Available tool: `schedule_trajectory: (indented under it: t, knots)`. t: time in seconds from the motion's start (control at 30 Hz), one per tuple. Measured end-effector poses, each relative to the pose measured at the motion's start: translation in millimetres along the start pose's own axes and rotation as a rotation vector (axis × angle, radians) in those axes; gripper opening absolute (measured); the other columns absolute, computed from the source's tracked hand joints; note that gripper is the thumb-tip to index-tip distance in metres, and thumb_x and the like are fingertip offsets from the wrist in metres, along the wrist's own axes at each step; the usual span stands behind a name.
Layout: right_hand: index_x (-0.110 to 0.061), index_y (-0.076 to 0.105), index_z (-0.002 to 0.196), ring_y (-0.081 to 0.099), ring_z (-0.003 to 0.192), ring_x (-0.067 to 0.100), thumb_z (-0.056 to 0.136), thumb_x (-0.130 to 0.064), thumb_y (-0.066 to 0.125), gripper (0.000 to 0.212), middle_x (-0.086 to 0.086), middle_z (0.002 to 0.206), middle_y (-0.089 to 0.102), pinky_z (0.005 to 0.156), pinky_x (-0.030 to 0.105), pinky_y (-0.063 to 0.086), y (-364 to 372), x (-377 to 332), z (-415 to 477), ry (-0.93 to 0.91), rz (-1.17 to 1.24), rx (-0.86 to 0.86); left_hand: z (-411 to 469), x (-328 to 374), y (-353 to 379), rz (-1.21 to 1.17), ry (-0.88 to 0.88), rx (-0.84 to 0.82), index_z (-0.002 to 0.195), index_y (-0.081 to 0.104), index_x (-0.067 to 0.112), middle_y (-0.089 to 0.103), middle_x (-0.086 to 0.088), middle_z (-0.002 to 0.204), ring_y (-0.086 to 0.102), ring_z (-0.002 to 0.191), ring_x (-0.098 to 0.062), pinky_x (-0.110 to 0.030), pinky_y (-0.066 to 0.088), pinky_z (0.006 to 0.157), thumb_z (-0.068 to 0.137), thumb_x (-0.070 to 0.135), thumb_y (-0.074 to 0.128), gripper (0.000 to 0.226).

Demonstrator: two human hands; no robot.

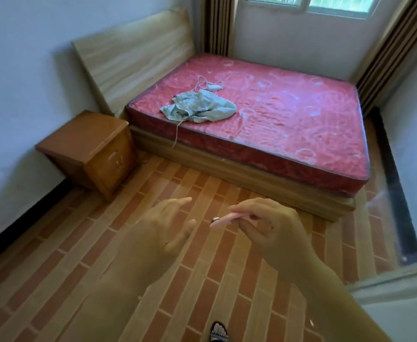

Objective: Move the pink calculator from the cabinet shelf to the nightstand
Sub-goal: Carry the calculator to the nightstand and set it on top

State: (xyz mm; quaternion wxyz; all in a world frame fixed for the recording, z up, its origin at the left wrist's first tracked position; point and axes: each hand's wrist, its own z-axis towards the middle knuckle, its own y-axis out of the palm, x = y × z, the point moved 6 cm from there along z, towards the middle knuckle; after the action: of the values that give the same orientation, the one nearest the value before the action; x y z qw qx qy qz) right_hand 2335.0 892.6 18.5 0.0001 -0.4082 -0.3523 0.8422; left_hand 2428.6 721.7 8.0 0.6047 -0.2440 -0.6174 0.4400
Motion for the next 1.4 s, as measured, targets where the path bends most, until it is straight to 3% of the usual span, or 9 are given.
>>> schedule_trajectory:
  t: [0.07, 0.23, 0.43, 0.53, 0.7, 0.93, 1.13, 1.27, 1.4]
  knots:
    - [-0.025, 0.071, 0.094, 0.059, 0.088, -0.003, 0.080, -0.029, 0.065, 0.016, -0.021, 0.091, 0.065, 0.076, 0.015, 0.047, 12.2, 12.4, 29.2, -0.008, 0.027, -0.045, 15.6, -18.5, -2.8, -0.022, -0.066, 0.013, 0.133, 0.034, 0.042, 0.039, 0.024, 0.135, 0.032, 0.116, 0.009, -0.016, 0.030, 0.090, 0.087, 0.060, 0.035, 0.050]
    - [-0.026, 0.070, 0.095, 0.062, 0.088, 0.002, 0.078, -0.033, 0.062, 0.019, -0.017, 0.092, 0.067, 0.074, 0.025, 0.052, 64.6, 21.4, 95.8, -0.061, 0.110, -0.196, 40.4, -65.7, -21.1, -0.003, -0.193, 0.100, 0.132, 0.035, 0.044, 0.033, 0.032, 0.126, 0.029, 0.116, 0.014, -0.005, 0.021, 0.084, 0.083, 0.063, 0.027, 0.053]
    - [-0.029, 0.070, 0.095, 0.062, 0.088, 0.002, 0.078, -0.024, 0.070, 0.018, -0.020, 0.092, 0.066, 0.074, 0.029, 0.054, 140.6, 17.4, 187.6, -0.164, 0.138, -0.325, 87.4, -141.5, -49.8, -0.092, -0.327, 0.186, 0.132, 0.038, 0.041, 0.039, 0.026, 0.131, 0.034, 0.115, 0.010, -0.017, 0.030, 0.088, 0.088, 0.057, 0.036, 0.046]
    - [-0.029, 0.070, 0.093, 0.061, 0.087, 0.000, 0.077, -0.030, 0.066, 0.016, -0.024, 0.090, 0.064, 0.074, 0.026, 0.052, 176.4, 13.5, 240.5, -0.204, 0.148, -0.348, 121.3, -184.9, -71.2, -0.078, -0.355, 0.213, 0.131, 0.039, 0.040, 0.041, 0.022, 0.135, 0.036, 0.120, 0.006, -0.019, 0.033, 0.093, 0.087, 0.059, 0.037, 0.048]
    - [-0.029, 0.070, 0.095, 0.062, 0.089, 0.003, 0.076, -0.016, 0.074, 0.023, -0.017, 0.092, 0.067, 0.074, 0.034, 0.054, 236.5, 7.8, 330.0, -0.248, 0.120, -0.365, 184.6, -246.3, -120.8, -0.031, -0.343, 0.242, 0.131, 0.040, 0.040, 0.041, 0.025, 0.133, 0.035, 0.120, 0.008, -0.023, 0.036, 0.098, 0.088, 0.058, 0.036, 0.047]
    - [-0.025, 0.070, 0.095, 0.062, 0.092, 0.005, 0.076, -0.013, 0.072, 0.022, -0.012, 0.093, 0.069, 0.075, 0.034, 0.054, 299.9, 15.3, 422.8, -0.230, 0.168, -0.376, 255.7, -316.2, -149.6, -0.041, -0.377, 0.190, 0.133, 0.034, 0.043, 0.035, 0.028, 0.133, 0.027, 0.116, 0.015, -0.011, 0.027, 0.089, 0.083, 0.066, 0.029, 0.055]
    - [-0.025, 0.071, 0.094, 0.062, 0.089, 0.003, 0.077, -0.011, 0.072, 0.022, -0.017, 0.091, 0.068, 0.075, 0.028, 0.052, 344.6, 50.0, 502.7, -0.193, 0.188, -0.416, 330.4, -364.7, -159.1, -0.035, -0.394, 0.154, 0.134, 0.032, 0.044, 0.033, 0.028, 0.135, 0.022, 0.114, 0.017, -0.003, 0.023, 0.084, 0.087, 0.058, 0.034, 0.049]
    - [-0.030, 0.070, 0.093, 0.062, 0.090, 0.002, 0.076, -0.008, 0.073, 0.027, -0.023, 0.092, 0.066, 0.075, 0.027, 0.053, 369.8, 76.9, 572.6, -0.199, 0.197, -0.412, 397.6, -399.4, -170.0, 0.011, -0.408, 0.179, 0.134, 0.033, 0.043, 0.035, 0.025, 0.139, 0.023, 0.118, 0.015, -0.009, 0.025, 0.094, 0.088, 0.057, 0.033, 0.048]
    - [-0.027, 0.071, 0.094, 0.062, 0.090, 0.001, 0.077, -0.010, 0.072, 0.024, -0.017, 0.093, 0.068, 0.076, 0.027, 0.053, 379.7, 100.7, 652.5, -0.244, 0.182, -0.390, 474.9, -424.2, -185.1, 0.042, -0.400, 0.170, 0.132, 0.034, 0.045, 0.038, 0.025, 0.137, 0.031, 0.122, 0.009, -0.013, 0.034, 0.097, 0.086, 0.060, 0.032, 0.048]
